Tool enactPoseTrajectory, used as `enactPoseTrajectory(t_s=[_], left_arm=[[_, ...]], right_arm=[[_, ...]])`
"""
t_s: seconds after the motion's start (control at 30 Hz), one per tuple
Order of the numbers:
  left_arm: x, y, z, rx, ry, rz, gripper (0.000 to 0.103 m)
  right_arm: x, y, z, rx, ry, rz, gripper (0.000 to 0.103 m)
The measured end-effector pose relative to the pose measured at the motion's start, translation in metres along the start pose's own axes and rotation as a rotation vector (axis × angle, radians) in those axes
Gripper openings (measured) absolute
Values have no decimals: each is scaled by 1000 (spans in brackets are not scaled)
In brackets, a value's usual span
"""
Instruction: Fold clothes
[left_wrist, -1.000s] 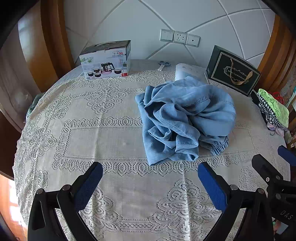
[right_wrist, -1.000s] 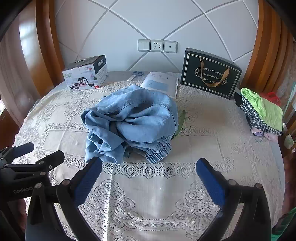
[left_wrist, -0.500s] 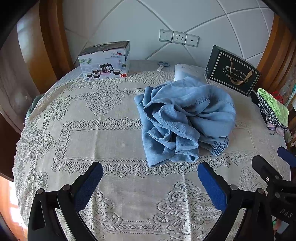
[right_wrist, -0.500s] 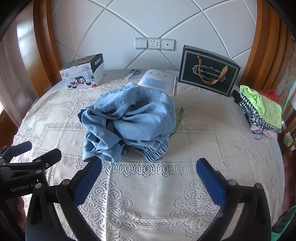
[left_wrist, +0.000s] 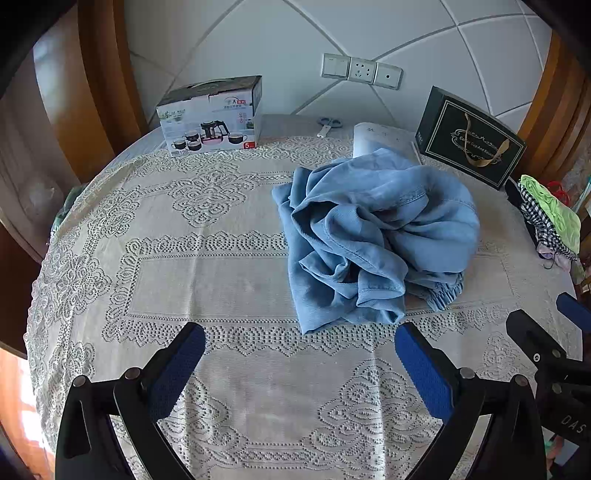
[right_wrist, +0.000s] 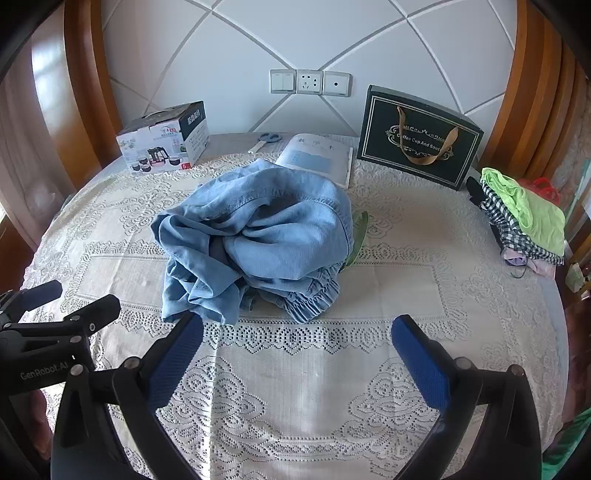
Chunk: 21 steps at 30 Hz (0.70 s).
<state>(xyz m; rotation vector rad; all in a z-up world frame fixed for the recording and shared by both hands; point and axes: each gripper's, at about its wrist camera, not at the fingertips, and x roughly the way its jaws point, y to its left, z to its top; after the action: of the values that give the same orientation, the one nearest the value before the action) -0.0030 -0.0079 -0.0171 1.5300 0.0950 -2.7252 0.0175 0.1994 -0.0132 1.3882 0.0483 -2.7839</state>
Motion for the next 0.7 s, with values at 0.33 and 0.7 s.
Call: enactPoseTrajectory(t_s=[0.33, 0.7], left_arm=[[15, 7, 2, -2, 23, -7, 103], [69, 50, 29, -51, 60, -9, 103]], right_arm=[[14, -2, 2, -1, 33, 1, 103], [64, -46, 18, 54, 134, 4, 103]])
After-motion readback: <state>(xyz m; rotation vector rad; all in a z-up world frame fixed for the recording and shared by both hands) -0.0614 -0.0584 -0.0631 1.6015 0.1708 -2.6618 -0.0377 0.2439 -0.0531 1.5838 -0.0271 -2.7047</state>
